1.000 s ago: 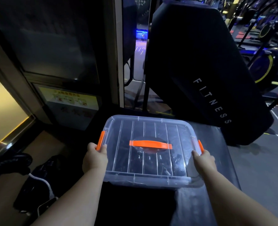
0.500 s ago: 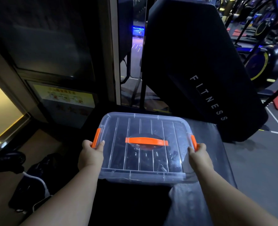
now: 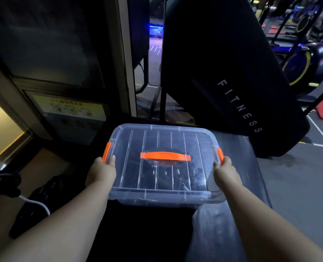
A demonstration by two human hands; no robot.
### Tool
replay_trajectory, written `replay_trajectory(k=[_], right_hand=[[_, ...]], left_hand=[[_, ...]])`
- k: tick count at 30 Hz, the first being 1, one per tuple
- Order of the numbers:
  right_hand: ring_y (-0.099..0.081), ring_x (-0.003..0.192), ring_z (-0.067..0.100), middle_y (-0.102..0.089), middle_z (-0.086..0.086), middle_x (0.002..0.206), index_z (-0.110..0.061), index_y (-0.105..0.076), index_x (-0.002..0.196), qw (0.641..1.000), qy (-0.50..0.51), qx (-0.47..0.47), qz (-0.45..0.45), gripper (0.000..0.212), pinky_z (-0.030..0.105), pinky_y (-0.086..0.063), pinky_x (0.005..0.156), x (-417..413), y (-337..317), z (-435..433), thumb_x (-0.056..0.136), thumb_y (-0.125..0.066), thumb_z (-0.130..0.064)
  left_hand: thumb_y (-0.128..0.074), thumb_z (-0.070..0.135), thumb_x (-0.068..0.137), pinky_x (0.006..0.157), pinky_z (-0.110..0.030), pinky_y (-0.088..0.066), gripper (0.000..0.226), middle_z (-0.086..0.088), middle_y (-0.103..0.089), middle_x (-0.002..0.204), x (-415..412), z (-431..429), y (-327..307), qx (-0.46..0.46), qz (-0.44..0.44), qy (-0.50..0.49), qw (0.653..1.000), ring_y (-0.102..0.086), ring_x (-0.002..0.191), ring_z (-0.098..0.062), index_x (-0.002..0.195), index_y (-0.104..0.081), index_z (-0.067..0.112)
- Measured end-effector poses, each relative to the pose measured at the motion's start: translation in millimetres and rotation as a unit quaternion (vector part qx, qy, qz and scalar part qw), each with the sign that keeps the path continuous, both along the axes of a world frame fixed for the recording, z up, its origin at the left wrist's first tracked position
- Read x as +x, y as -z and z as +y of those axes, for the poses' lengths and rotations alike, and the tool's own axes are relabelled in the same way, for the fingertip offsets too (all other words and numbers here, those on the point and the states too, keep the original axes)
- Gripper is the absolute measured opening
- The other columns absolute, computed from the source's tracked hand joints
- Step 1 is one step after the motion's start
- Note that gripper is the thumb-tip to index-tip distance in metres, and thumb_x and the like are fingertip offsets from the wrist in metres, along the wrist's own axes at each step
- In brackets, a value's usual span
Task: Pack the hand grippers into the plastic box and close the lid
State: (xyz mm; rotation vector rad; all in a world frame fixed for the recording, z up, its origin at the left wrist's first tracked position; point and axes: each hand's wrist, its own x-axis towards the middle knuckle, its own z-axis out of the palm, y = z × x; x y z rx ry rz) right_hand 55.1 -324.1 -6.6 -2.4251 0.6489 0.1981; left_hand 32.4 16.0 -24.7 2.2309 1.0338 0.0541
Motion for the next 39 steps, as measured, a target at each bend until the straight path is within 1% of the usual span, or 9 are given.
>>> replay_trajectory(k=[7,13,19,23,26,31,34,36,39], right_hand=[[-0.045,0.081,0.03,-0.053,0.017,0.102,-0.011,-0.038,0.12,1.0,0.014,0.003,0.005,0.03,0.037,-0.033,0.071,-4,1,-27,0.1,-0.035,-0.032],[-0.046,0.082,0.032,-0.056,0.025,0.11,-0.01,-0.037,0.121,0.998,0.057,-0.028,0.019,0.032,0.038,-0.035,0.07,-12,4,-84,0.1,-0.035,-0.033],[-0.043,0.082,0.032,-0.055,0.027,0.11,-0.007,-0.039,0.122,0.997,0.071,-0.028,0.011,0.034,0.038,-0.032,0.07,-8,7,-111,0.1,-0.035,-0.032],[-0.045,0.085,0.033,-0.056,0.025,0.114,-0.007,-0.039,0.124,0.998,0.065,-0.019,0.001,0.035,0.038,-0.033,0.072,-9,10,-113,0.1,-0.036,-0.032],[-0.052,0.098,0.036,-0.056,0.022,0.12,-0.01,-0.039,0.129,0.998,0.057,-0.01,0.001,0.037,0.036,-0.032,0.074,-11,8,-118,0.1,-0.037,-0.033],[-0.043,0.084,0.029,-0.056,0.022,0.117,-0.01,-0.039,0.128,0.998,0.055,-0.021,0.001,0.038,0.036,-0.032,0.073,-7,10,-119,0.1,-0.035,-0.035],[-0.046,0.088,0.03,-0.054,0.021,0.122,-0.013,-0.037,0.133,0.998,0.059,-0.022,0.014,0.044,0.037,-0.034,0.075,-13,11,-119,0.099,-0.034,-0.04],[-0.05,0.107,0.035,-0.048,0.021,0.132,-0.02,-0.029,0.143,0.997,0.059,-0.04,0.037,0.053,0.041,-0.037,0.085,-17,6,-117,0.098,-0.034,-0.047],[-0.037,0.127,0.038,-0.039,0.016,0.141,-0.03,-0.022,0.148,0.99,0.047,-0.133,0.032,0.059,0.049,-0.032,0.101,-22,-11,-103,0.096,-0.029,-0.057]], left_hand=[[-0.042,0.053,0.093,0.07,-0.038,-0.047,0.046,-0.011,-0.062,0.102,24,-22,-5,-0.008,-0.004,0.036,0.999,-0.059,0.083,-0.034,0.111,-0.054,0.012],[-0.045,0.051,0.092,0.078,-0.042,-0.052,0.042,-0.012,-0.063,0.097,40,-80,-2,-0.034,-0.021,0.081,0.996,-0.061,0.083,-0.035,0.105,-0.054,0.012],[-0.045,0.051,0.093,0.069,-0.036,-0.045,0.042,-0.01,-0.06,0.096,56,-110,-3,-0.011,-0.017,0.093,0.995,-0.057,0.079,-0.032,0.104,-0.053,0.011],[-0.044,0.05,0.094,0.077,-0.04,-0.047,0.044,-0.014,-0.061,0.107,52,-110,-2,0.011,-0.003,0.099,0.995,-0.06,0.093,-0.038,0.11,-0.052,0.01],[-0.043,0.05,0.094,0.077,-0.042,-0.048,0.043,-0.013,-0.06,0.105,46,-114,0,0.01,-0.001,0.088,0.996,-0.059,0.091,-0.037,0.11,-0.051,0.011],[-0.044,0.049,0.094,0.071,-0.038,-0.044,0.044,-0.013,-0.059,0.105,44,-115,0,0.011,-0.011,0.083,0.996,-0.055,0.084,-0.034,0.112,-0.051,0.01],[-0.042,0.051,0.094,0.08,-0.041,-0.045,0.05,-0.015,-0.058,0.116,42,-114,-3,0.01,0.0,0.084,0.996,-0.054,0.1,-0.037,0.118,-0.051,0.009],[-0.038,0.056,0.093,0.093,-0.045,-0.039,0.06,-0.016,-0.05,0.13,40,-116,-12,0.051,0.048,0.082,0.994,-0.042,0.12,-0.037,0.128,-0.047,0.008],[-0.037,0.06,0.092,0.103,-0.046,-0.029,0.067,-0.013,-0.039,0.143,36,-129,-38,0.098,0.036,0.114,0.988,-0.029,0.131,-0.031,0.136,-0.039,0.009]])
